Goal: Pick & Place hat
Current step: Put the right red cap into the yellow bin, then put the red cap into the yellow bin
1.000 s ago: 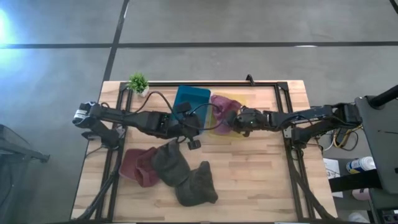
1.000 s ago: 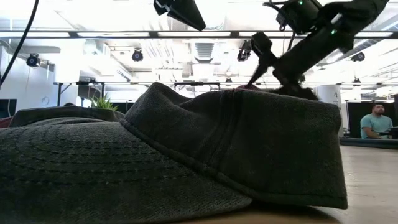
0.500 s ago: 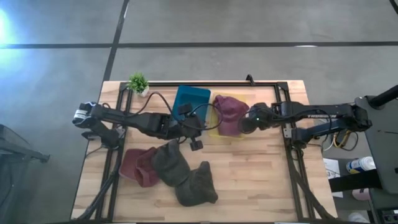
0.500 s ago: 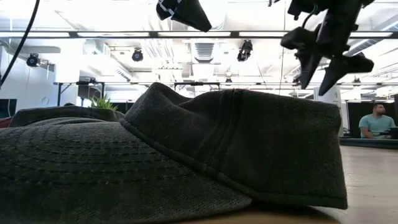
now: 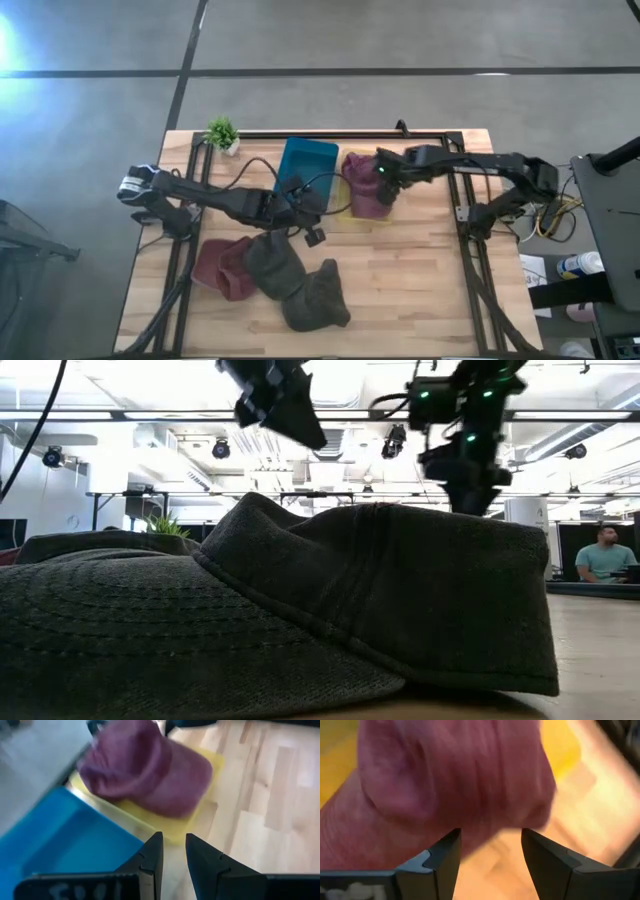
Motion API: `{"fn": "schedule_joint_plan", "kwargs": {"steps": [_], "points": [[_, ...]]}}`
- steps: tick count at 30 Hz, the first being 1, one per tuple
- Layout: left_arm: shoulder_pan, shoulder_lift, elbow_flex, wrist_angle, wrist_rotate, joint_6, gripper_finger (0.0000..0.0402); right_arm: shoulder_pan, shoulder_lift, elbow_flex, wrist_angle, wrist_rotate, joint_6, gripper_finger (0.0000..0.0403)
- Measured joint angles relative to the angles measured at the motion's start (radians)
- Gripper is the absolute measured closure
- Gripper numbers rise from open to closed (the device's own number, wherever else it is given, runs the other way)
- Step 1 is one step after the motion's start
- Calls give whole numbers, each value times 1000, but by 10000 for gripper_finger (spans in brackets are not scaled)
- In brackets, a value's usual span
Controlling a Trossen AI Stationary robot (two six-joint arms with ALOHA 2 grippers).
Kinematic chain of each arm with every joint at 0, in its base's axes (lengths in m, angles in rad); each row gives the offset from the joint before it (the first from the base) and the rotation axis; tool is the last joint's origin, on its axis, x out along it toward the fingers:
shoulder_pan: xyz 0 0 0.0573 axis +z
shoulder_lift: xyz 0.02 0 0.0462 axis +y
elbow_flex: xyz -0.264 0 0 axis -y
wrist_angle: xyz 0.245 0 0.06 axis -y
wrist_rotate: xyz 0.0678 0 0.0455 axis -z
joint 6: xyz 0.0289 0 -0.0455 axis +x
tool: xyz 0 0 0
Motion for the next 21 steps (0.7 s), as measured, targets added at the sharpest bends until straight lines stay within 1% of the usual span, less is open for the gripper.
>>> {"fn": "schedule_joint_plan", "kwargs": {"steps": [4,9,11,14,17,21], "points": [[-21,0,-45,24,18,-62,323,-19,115,84,7,-25,-113,202],[-45,0,-67,60,19,-88,323,-20,253,140,81,-132,-192,202],[-51,-1,-68,69,17,-88,323,-6,290,164,115,-147,-218,202],[-56,-1,-69,72,7,-87,323,13,314,215,88,-132,-271,202],[-56,-1,-68,74,6,-87,323,18,315,249,-6,-98,-314,202],[-55,-1,-68,79,4,-54,323,21,293,260,-106,-87,-351,202]]}}
